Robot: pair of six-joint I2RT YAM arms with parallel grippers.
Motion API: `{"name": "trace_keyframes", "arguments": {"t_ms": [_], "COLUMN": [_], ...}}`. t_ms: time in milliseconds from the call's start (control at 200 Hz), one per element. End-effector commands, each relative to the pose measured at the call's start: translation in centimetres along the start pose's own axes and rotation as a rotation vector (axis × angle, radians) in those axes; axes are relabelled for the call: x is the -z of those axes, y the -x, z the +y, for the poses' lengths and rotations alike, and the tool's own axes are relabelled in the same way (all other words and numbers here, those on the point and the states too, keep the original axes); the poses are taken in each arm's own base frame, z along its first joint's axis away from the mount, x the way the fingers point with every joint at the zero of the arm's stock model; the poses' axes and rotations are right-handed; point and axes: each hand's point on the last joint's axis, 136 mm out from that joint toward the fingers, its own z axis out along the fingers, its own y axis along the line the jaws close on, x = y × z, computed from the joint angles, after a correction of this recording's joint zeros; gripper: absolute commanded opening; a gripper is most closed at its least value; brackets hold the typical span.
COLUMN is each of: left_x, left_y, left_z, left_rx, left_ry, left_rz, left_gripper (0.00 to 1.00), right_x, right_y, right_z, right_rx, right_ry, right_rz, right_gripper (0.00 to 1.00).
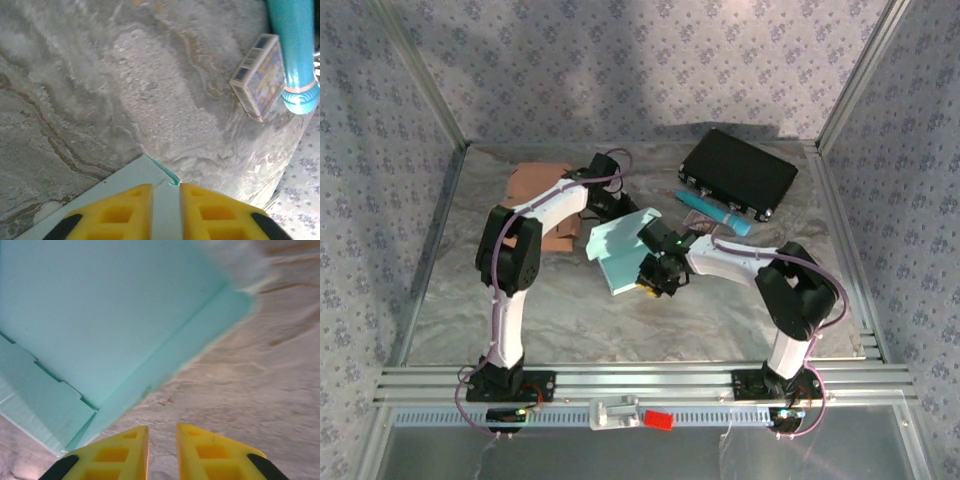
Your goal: Fold the paper box
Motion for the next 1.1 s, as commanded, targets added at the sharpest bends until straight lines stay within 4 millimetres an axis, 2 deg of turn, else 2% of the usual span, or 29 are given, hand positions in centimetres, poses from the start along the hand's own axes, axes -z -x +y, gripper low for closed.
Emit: {"name": "trace_keyframes", "arguments": {"t_ms": [0,150,220,260,280,400,460,560,670,745,909,1029,1099], "left_x": [2.9,7.9,10.4,11.6,12.2,15.0,15.5,15.7,15.5,15.5,15.2,14.6,15.1], "left_y": [0.2,1.5,1.7,1.8,1.8,0.8,-0.2,-2.3,-4.4,-5.3,-6.3,-6.7,-6.3], "left_z": [0.2,0.3,0.5,0.6,0.7,1.4,2.1,3.2,4.7,5.1,5.7,6.3,6.8], "left_rx": [-0.068,-0.111,-0.131,-0.141,-0.145,-0.178,-0.197,-0.245,-0.296,-0.326,-0.379,-0.389,-0.362], "left_ry": [0.100,0.227,0.294,0.318,0.330,0.390,0.412,0.417,0.436,0.435,0.440,0.437,0.458], "left_rz": [-0.027,-0.167,-0.231,-0.257,-0.268,-0.295,-0.276,-0.196,-0.102,-0.069,-0.036,-0.032,-0.059], "left_gripper": [0.33,0.45,0.48,0.49,0.49,0.54,0.55,0.56,0.56,0.56,0.57,0.59,0.60], "right_x": [3.7,9.1,11.3,12.2,13.4,15.6,16.2,16.0,14.4,13.1,10.7,9.8,10.0], "right_y": [1.1,4.2,5.8,6.7,7.4,10.7,11.9,12.9,12.9,12.9,13.8,14.3,14.6], "right_z": [-1.9,-2.6,-1.5,-1.5,-0.6,0.0,0.9,3.0,5.3,6.1,6.6,6.6,6.5], "right_rx": [0.088,0.321,0.481,0.555,0.586,0.719,0.785,0.897,1.007,1.093,1.141,1.148,1.157], "right_ry": [-0.077,-0.099,-0.042,-0.028,-0.001,0.028,0.050,0.081,0.083,0.022,-0.050,-0.080,-0.097], "right_rz": [-0.087,-0.231,-0.276,-0.274,-0.289,-0.285,-0.276,-0.245,-0.176,-0.163,-0.144,-0.136,-0.155], "right_gripper": [0.26,0.35,0.42,0.45,0.47,0.52,0.54,0.57,0.59,0.59,0.60,0.60,0.59]}}
